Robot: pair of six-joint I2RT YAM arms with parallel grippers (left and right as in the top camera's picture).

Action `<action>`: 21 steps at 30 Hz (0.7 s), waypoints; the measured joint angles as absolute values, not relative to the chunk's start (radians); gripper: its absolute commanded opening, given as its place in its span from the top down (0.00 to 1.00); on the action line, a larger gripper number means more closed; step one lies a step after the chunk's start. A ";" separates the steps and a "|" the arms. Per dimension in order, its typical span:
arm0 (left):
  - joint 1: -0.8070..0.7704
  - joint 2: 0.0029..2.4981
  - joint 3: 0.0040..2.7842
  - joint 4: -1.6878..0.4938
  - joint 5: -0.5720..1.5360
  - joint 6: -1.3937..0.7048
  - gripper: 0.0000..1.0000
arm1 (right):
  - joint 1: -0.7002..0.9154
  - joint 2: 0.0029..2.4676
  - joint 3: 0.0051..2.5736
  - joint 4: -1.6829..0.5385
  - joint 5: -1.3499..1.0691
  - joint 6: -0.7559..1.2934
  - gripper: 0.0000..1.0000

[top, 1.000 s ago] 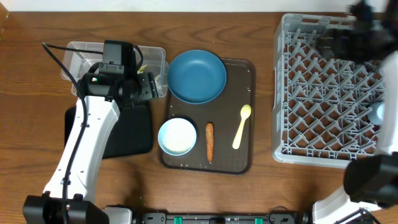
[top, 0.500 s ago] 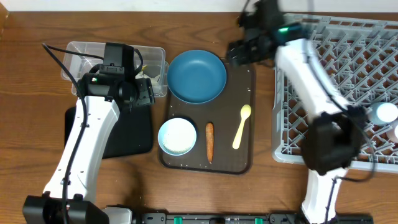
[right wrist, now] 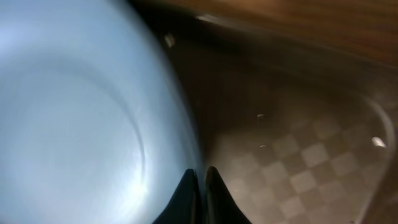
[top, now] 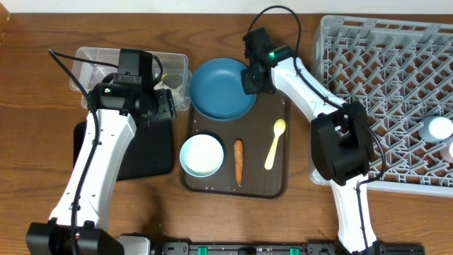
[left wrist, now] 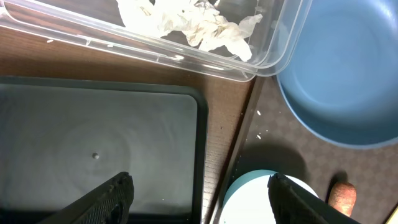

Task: Sort waste into correct bins and load items into the dishwasher rack
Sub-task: 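Lift the blue bowl with the right gripper and set it in the rack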

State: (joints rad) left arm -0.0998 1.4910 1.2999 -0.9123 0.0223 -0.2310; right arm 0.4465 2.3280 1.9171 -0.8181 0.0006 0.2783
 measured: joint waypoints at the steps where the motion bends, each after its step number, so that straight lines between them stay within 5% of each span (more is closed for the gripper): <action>1: -0.100 1.491 1.300 -0.912 0.022 -0.231 0.28 | 0.444 2.327 1.917 -0.821 0.004 0.281 0.99; 10: -0.100 1.491 1.300 -0.910 0.022 -0.231 0.28 | 0.351 2.232 1.916 -0.818 0.060 0.224 0.99; 21: -0.100 1.491 1.300 -0.909 0.022 -0.231 0.28 | 0.084 1.802 1.931 -0.698 0.405 -0.023 0.99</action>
